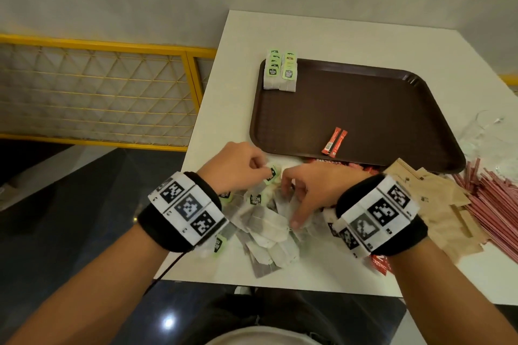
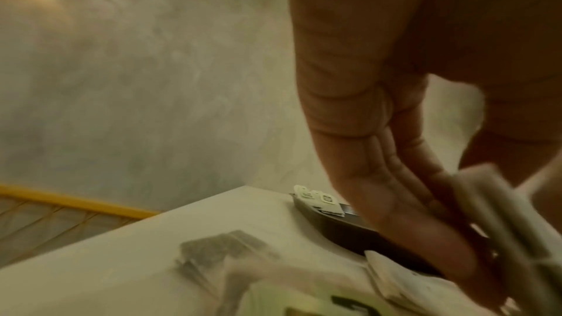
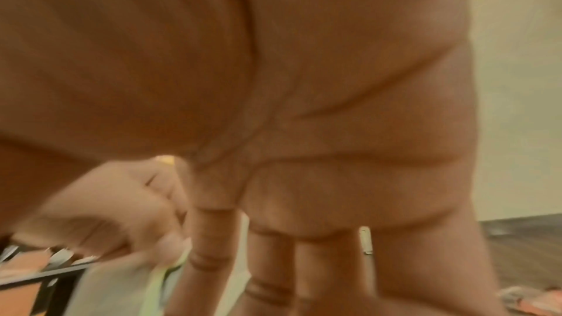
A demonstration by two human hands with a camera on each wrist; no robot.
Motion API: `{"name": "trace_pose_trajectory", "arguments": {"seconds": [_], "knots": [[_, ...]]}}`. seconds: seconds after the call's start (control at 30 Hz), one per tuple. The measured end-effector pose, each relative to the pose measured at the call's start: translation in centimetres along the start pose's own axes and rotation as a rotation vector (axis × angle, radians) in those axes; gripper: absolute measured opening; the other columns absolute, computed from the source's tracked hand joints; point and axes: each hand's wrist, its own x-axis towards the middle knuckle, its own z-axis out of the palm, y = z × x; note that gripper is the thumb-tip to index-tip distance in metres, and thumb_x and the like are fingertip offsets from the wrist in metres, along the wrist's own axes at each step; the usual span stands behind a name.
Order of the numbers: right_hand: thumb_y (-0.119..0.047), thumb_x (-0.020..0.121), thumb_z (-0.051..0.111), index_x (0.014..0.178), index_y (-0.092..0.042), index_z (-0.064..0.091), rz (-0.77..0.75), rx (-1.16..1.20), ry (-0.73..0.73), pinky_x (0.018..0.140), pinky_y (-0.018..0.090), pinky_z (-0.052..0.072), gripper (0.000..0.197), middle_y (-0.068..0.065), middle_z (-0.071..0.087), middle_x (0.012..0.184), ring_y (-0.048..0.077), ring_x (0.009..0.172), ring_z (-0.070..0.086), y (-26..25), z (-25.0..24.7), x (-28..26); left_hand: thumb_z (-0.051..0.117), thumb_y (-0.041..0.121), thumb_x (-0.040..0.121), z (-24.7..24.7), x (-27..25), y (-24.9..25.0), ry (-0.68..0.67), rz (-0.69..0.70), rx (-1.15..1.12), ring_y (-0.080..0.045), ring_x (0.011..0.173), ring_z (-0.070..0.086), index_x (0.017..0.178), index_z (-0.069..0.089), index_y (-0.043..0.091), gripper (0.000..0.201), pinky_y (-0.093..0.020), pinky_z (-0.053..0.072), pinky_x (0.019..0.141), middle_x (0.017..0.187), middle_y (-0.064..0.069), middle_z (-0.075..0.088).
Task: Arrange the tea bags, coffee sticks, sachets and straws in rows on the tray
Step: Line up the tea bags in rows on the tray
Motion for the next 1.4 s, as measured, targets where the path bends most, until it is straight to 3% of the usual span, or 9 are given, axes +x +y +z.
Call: {"name": "trace_pose_trajectory", "arguments": {"seconds": [0.13,0.27,0.5,0.63,0.7,0.9,1.13,1.3,1.4], "knots": [[-0.025,0.06,0.084,0.111,-0.03,0.047,0.012,-0.123,-0.021,0.07,0.03,0.049,0.063,-0.013,0.047,0.083,0.016,0.085,0.055,-0.5,1.0,-0.3,0.056,0.016,0.087,-0.5,0.2,-0.2,0.068,-0.09,-0.281,-0.014,0.075,0.063,0.096,0.063,0.014,0.011,-0.025,0.055,0.066,0.091,-0.003,0.067],[-0.021,0.065,0.077,0.11,-0.029,0.046,-0.022,-0.229,0.0,0.075,0.036,0.053,0.056,-0.003,0.055,0.098,0.022,0.092,0.057,-0.6,1.4,-0.5,0.05,0.004,0.091,-0.5,0.2,0.0,0.058,-0.164,-0.561,-0.009,0.073,0.061,0.095,0.058,0.014,0.014,-0.022,0.058,0.061,0.085,-0.003,0.066],[-0.021,0.082,0.062,0.093,-0.023,0.058,-0.214,-0.086,0.148,0.065,0.023,0.046,0.011,-0.011,0.052,0.08,0.011,0.076,0.054,0.9,-0.5,-0.8,0.052,0.0,0.09,-0.7,0.3,-0.2,0.109,-0.228,-0.702,-0.022,0.086,0.058,0.096,0.057,0.009,0.011,-0.026,0.059,0.061,0.1,-0.023,0.065],[-0.018,0.087,0.059,0.091,-0.025,0.062,-0.31,0.089,0.267,0.067,0.019,0.043,0.008,-0.012,0.059,0.085,0.005,0.076,0.054,1.5,-3.5,-0.8,0.056,0.007,0.091,-1.7,1.0,0.0,0.121,-0.236,-0.726,-0.021,0.083,0.06,0.091,0.057,0.011,0.004,-0.032,0.058,0.073,0.094,-0.016,0.066],[-0.012,0.09,0.056,0.093,-0.021,0.062,-0.329,0.347,0.288,0.071,0.024,0.048,0.01,0.0,0.063,0.094,0.011,0.083,0.057,1.7,-5.0,-0.1,0.056,0.009,0.091,-2.4,1.7,0.1,0.131,-0.236,-0.723,-0.019,0.082,0.06,0.089,0.056,0.013,0.005,-0.029,0.054,0.074,0.094,-0.012,0.066],[-0.005,0.096,0.047,0.09,-0.016,0.053,-0.187,0.948,0.152,0.057,0.03,0.056,0.014,0.009,0.058,0.088,0.021,0.07,0.058,3.1,-8.0,4.2,0.051,0.002,0.092,-4.1,5.6,-0.1,0.093,-0.259,-0.733,-0.019,0.082,0.058,0.093,0.053,0.019,0.017,-0.027,0.052,0.07,0.099,-0.01,0.063],[0.018,0.083,0.05,0.086,-0.018,0.055,0.011,1.0,0.32,0.065,0.037,0.056,0.037,0.018,0.056,0.11,0.03,0.089,0.058,4.4,-11.3,10.5,0.047,-0.004,0.091,-5.3,12.4,-0.1,0.089,-0.341,-0.72,-0.017,0.072,0.057,0.102,0.047,0.01,0.018,-0.028,0.053,0.065,0.105,-0.013,0.056],[0.01,0.083,0.059,0.114,-0.005,0.056,0.168,0.955,0.458,0.072,0.035,0.055,0.035,0.013,0.06,0.107,0.023,0.087,0.057,5.3,-13.1,13.2,0.051,0.002,0.09,-6.0,17.1,-0.4,0.154,-0.328,-0.535,-0.009,0.067,0.054,0.108,0.05,0.013,0.021,-0.021,0.045,0.058,0.1,-0.008,0.057],[0.008,0.082,0.061,0.113,-0.001,0.058,0.202,0.962,0.501,0.067,0.033,0.054,0.032,0.019,0.062,0.115,0.024,0.088,0.058,5.7,-14.0,14.3,0.054,0.006,0.088,-6.0,19.2,-0.7,0.144,-0.311,-0.407,-0.009,0.068,0.051,0.116,0.053,0.01,0.028,-0.021,0.039,0.057,0.098,-0.007,0.058]]}}
